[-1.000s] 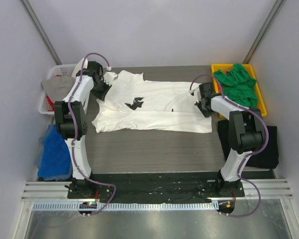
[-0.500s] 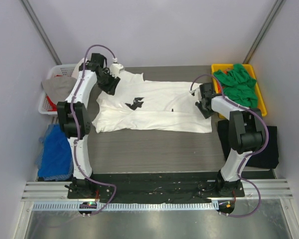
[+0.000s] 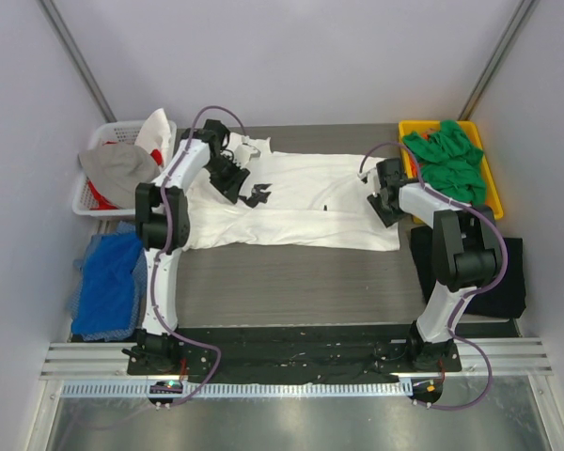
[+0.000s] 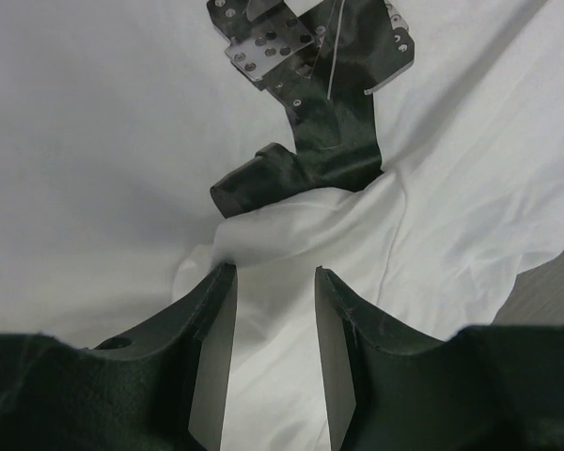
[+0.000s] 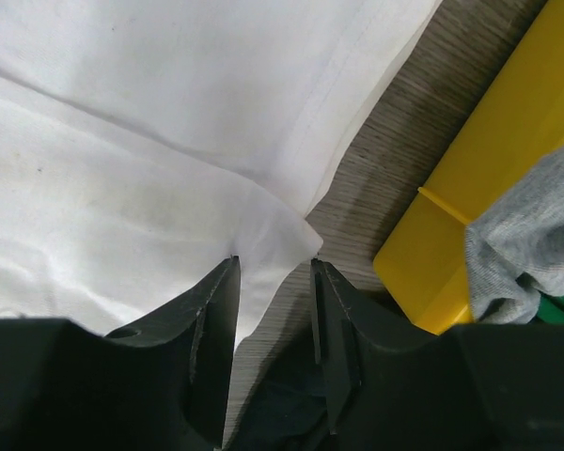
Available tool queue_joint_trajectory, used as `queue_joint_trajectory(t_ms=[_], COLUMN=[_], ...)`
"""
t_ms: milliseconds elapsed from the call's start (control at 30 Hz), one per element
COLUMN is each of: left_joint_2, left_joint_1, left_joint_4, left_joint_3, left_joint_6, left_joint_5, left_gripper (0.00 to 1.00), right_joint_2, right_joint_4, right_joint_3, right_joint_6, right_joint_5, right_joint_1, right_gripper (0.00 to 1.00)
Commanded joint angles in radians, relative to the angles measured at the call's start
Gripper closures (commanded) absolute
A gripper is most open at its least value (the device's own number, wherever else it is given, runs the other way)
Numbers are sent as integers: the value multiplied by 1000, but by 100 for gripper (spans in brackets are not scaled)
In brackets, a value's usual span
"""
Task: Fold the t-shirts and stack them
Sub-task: Fold the flattened tshirt in 1/3 of the way
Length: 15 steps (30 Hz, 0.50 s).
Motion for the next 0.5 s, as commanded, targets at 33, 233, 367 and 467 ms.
queue_joint_trajectory(t_ms=[33,233,367,467], left_joint_2=[-24,-47,-26,-7], left_joint_1=[9,10,7,9], left_joint_4=[15,74,84,84], left_joint_3=[5,-19,0,23], left_joint_6=[-5,-20,-25,-33], left_joint_5=[-2,-36,-45,-51], left_gripper=[57,57,56,56], right_joint_2=[-57,-59,-60,-62], right_joint_4=[15,17,15,17], right_joint_3=[-13,-17,-22,-27], right_joint_6=[12,11,14,11], right_joint_5=[-21,-24,-27,-29], right_joint_1=[-3,-3,-5,-5], right_gripper=[57,57,57,57])
